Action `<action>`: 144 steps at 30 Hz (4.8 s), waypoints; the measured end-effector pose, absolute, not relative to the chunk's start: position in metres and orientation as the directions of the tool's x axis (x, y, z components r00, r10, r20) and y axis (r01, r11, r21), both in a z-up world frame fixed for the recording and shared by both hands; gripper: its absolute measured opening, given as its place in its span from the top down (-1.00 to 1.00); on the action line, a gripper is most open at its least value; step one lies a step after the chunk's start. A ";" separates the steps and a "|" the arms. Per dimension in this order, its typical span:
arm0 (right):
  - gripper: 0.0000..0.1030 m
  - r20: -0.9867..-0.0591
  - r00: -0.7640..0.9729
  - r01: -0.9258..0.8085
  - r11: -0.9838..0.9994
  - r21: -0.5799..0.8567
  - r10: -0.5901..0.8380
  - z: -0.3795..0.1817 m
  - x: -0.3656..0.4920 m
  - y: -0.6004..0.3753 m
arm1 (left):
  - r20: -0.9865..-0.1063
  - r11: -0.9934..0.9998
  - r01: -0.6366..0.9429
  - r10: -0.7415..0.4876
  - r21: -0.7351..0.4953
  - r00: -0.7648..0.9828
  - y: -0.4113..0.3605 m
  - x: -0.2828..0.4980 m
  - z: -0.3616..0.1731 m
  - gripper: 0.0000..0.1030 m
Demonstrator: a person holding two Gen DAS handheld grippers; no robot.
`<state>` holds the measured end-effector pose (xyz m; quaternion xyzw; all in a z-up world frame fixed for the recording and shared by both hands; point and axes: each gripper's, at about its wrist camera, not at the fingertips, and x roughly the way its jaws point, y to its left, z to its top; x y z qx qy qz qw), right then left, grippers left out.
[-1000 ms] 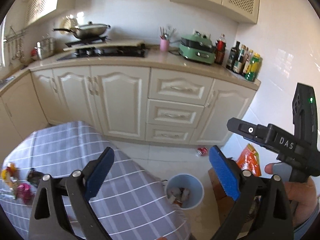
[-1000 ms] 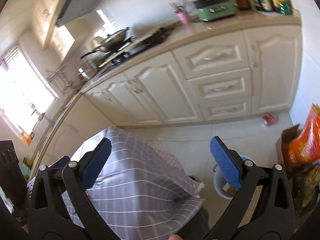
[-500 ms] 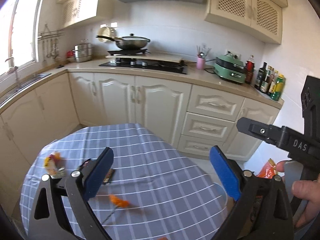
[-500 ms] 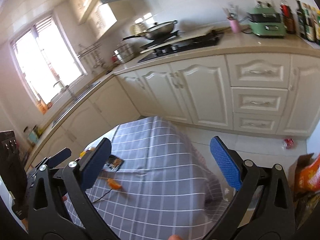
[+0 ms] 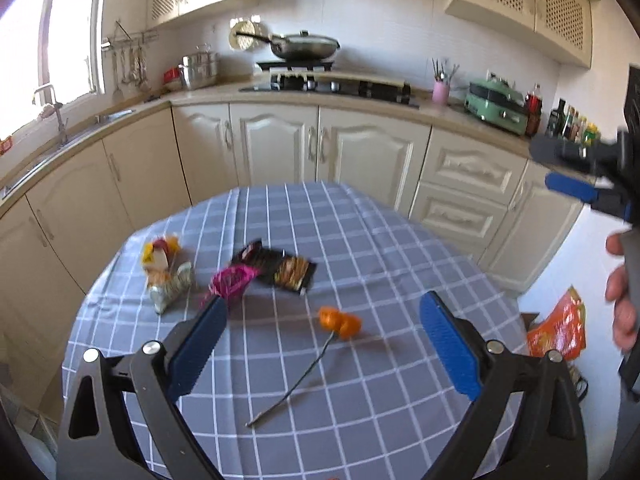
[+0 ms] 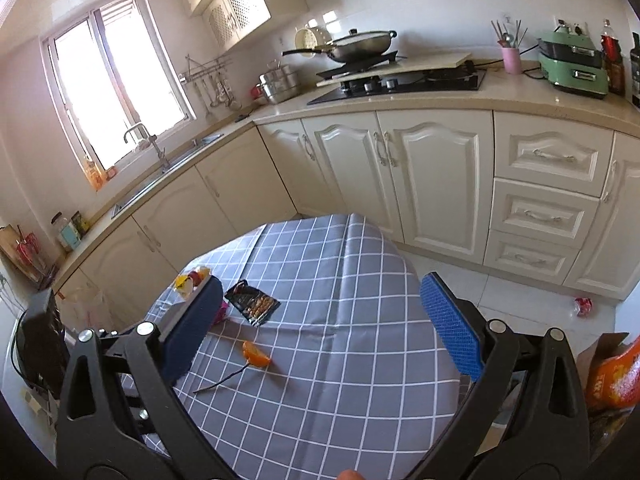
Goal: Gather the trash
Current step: 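Grasp the orange flower stem with the left tool while the right tool grasps the pink snack bag, then carry the flower and pink bag with both tools over the blue bin, then open both tools to drop the flower and pink bag into the bin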
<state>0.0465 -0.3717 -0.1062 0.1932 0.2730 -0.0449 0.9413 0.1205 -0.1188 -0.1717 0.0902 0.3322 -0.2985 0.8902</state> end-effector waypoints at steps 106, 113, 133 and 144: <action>0.32 -0.691 0.702 0.617 0.631 0.470 -0.172 -0.258 -0.100 -0.643 | -0.763 0.443 0.871 -0.632 -0.213 0.135 -0.449 0.049 -0.232 0.92; 0.32 -0.742 0.659 0.660 0.568 0.492 -0.123 -0.302 -0.099 -0.669 | -0.835 0.430 0.862 -0.551 -0.268 0.015 -0.509 0.047 -0.287 0.92; -0.25 -0.792 0.610 0.736 0.390 0.553 -0.029 -0.385 -0.087 -0.714 | -0.899 0.496 0.783 -0.400 -0.377 -0.179 -0.600 0.079 -0.384 0.38; -0.88 -0.808 0.581 0.775 0.371 0.512 -0.098 -0.378 -0.099 -0.713 | -0.908 0.563 0.776 -0.419 -0.285 -0.029 -0.586 0.091 -0.358 -0.71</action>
